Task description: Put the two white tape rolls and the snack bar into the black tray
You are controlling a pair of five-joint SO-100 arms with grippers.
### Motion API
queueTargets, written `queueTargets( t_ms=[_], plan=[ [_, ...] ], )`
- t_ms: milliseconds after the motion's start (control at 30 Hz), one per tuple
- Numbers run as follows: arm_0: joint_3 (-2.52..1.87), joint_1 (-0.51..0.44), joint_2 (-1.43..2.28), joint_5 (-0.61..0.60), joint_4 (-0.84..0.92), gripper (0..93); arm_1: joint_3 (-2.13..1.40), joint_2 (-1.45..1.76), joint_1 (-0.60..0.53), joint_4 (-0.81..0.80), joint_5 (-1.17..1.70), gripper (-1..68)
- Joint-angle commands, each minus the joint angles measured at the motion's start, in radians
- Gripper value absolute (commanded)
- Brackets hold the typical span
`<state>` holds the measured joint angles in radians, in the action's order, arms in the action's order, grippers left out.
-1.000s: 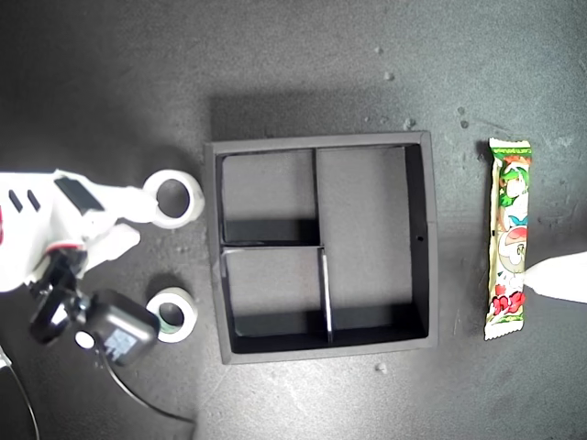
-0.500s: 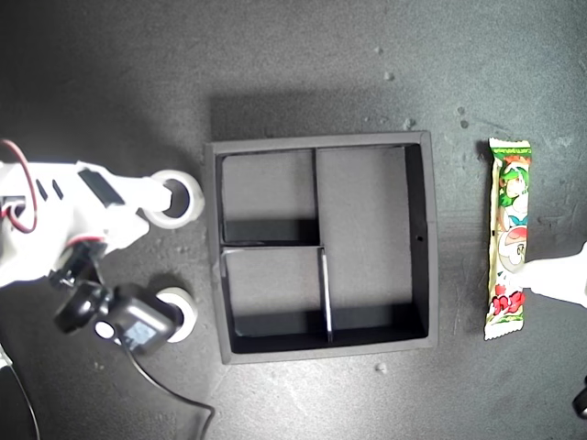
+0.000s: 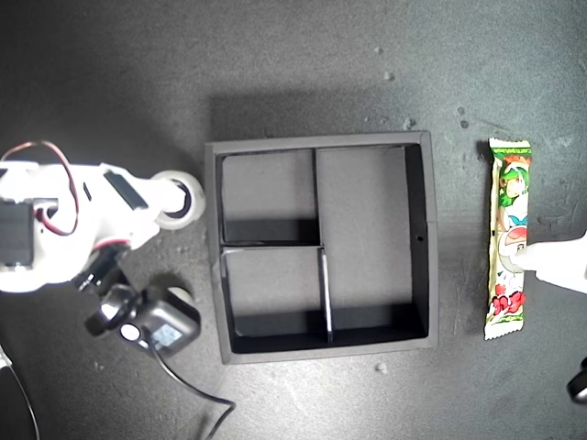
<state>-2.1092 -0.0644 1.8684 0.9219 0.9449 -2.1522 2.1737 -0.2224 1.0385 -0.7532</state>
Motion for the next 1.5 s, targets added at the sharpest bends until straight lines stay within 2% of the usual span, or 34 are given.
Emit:
queueTargets(
  t_ms=[0,433,967,1067,1200,1300,1467],
  plan=[
    [0.041,-0.017,0.02,0.015,0.014,10.9,0.0,0.002,0.008,0.012,-0.015,11.7],
    [0.084,-0.023,0.044,-0.008,0.091,12.9,-0.006,0.002,0.017,0.012,-0.017,12.0],
    [0.222,-0.003,-0.275,0.008,0.103,13.5,-0.003,0.002,0.006,0.063,-0.011,12.5],
    [0.219,0.012,-0.299,0.012,0.1,11.7,-0.008,0.002,0.011,0.098,0.029,13.9],
    [0.198,0.041,-0.324,0.018,0.089,4.7,-0.06,0.002,0.04,0.097,0.087,16.2],
    [0.164,0.063,-0.328,0.018,0.058,0.2,-0.086,0.002,0.041,0.057,0.12,16.6],
    [0.091,0.095,-0.29,0.018,0.029,0.0,-0.135,-0.006,0.035,-0.032,0.155,16.1]
  ],
)
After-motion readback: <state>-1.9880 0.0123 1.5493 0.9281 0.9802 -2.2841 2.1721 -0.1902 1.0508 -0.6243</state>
